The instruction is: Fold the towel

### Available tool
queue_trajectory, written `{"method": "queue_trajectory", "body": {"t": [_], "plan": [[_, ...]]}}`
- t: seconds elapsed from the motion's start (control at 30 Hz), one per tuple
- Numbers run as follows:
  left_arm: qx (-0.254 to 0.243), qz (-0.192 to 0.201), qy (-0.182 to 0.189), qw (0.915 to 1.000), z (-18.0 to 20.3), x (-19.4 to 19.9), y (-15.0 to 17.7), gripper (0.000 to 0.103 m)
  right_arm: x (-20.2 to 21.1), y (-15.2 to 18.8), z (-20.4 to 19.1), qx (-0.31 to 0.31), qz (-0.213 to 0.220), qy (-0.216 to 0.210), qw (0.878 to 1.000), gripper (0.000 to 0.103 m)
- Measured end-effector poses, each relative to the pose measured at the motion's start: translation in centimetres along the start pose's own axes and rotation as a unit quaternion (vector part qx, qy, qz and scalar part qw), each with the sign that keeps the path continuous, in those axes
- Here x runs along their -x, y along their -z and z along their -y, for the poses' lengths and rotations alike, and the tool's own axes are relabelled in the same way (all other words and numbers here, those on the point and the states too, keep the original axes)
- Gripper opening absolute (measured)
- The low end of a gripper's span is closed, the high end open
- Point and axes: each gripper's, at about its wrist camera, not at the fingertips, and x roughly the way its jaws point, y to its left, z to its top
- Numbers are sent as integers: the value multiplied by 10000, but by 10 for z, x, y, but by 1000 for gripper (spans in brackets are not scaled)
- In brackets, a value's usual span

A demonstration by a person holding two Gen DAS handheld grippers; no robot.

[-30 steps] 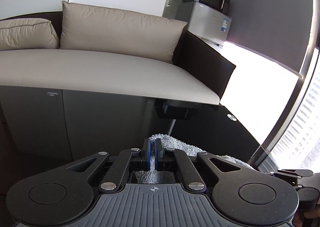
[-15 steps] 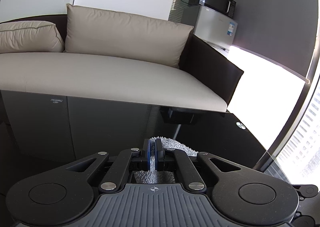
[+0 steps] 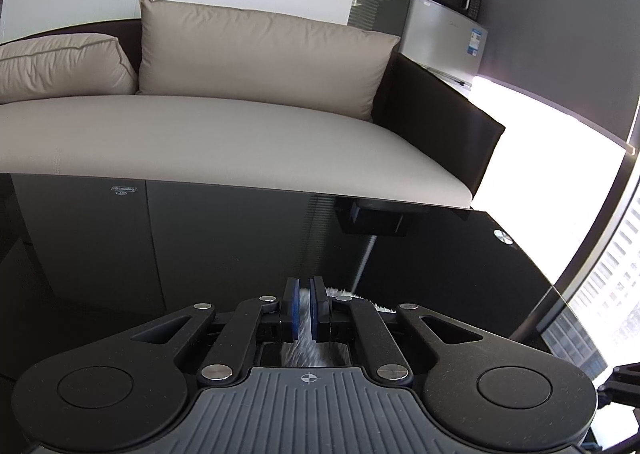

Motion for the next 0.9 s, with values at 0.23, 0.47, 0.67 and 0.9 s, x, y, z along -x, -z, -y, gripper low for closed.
{"method": "queue_trajectory", "body": {"t": [0.23,0.47,0.67,0.9], "plan": [[-98,-453,495,9977,21,20,18,9,7,-15,-5,-351,579,-179,9975,51],[-451,-1091,779,9900,49,24,54,9,3,-12,0,-423,449,-144,9980,51],[-458,-1374,908,9853,53,22,67,19,5,-13,-5,-335,443,-333,9979,51],[-666,-1382,792,9850,57,16,68,15,-2,-14,-20,-24,349,-414,9985,51]]}}
